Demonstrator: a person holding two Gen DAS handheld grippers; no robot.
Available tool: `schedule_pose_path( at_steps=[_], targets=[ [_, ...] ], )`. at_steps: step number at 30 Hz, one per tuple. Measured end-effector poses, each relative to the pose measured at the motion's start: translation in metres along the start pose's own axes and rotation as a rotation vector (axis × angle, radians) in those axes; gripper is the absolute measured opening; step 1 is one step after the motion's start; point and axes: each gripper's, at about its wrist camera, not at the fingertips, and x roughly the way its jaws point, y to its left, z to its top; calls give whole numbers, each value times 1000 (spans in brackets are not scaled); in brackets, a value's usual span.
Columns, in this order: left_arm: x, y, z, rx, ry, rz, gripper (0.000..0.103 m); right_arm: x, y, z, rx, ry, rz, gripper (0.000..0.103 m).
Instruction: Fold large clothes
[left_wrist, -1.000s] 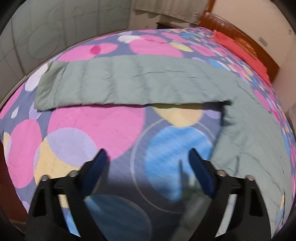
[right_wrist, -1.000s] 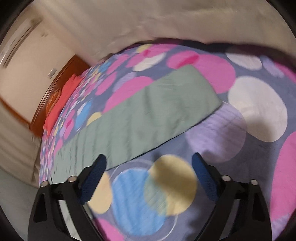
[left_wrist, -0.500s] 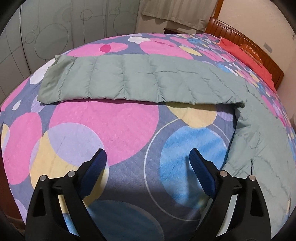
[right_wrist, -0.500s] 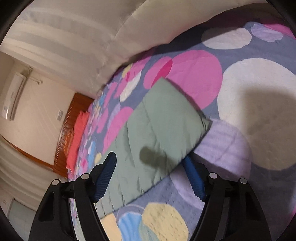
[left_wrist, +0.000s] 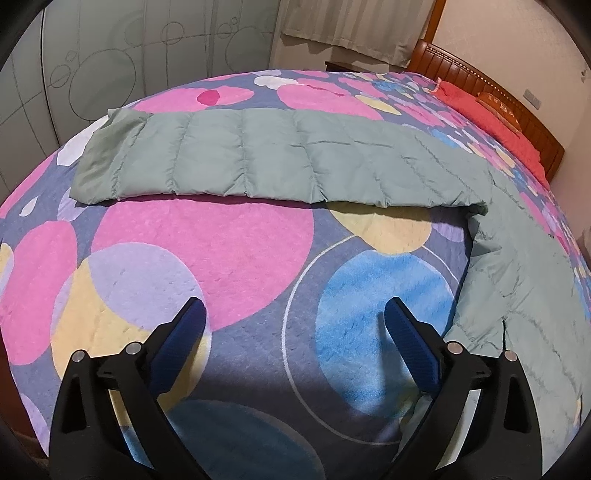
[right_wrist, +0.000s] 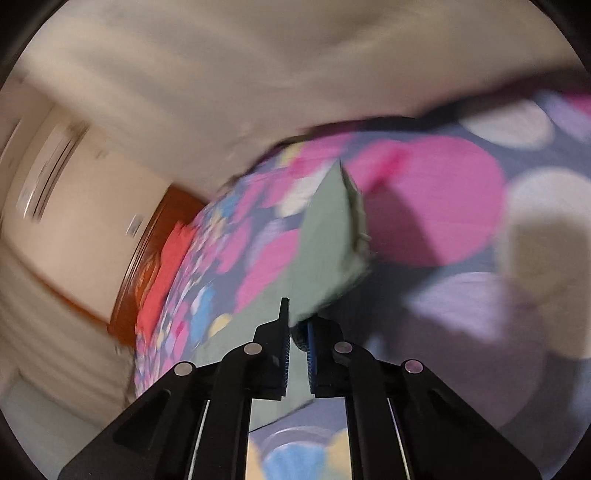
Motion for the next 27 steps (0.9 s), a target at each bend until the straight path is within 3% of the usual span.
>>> schedule_pose_path(
  at_steps=[2,8,10,16,21,27],
  targets=[
    [2,-2,0,4,-1,-1,99,0,15,-5,-40,8,15,8],
    [4,-2,-2,5,-7,-1,100,34,147,-65,-338,130,143,8],
    [5,-2,-2,7,-6,2,101,48,194,-101,-440,188,191,8],
    [7,-4,-3,11,-9,5,101,75,280,-200,-625,354,303,7],
    [8,-4,-3,11,-12,4,101,89,323,-270,-751,463,352,7],
    [8,-4,-3,12,-13,4,101,96,337,-329,-845,586,366,7]
  ],
)
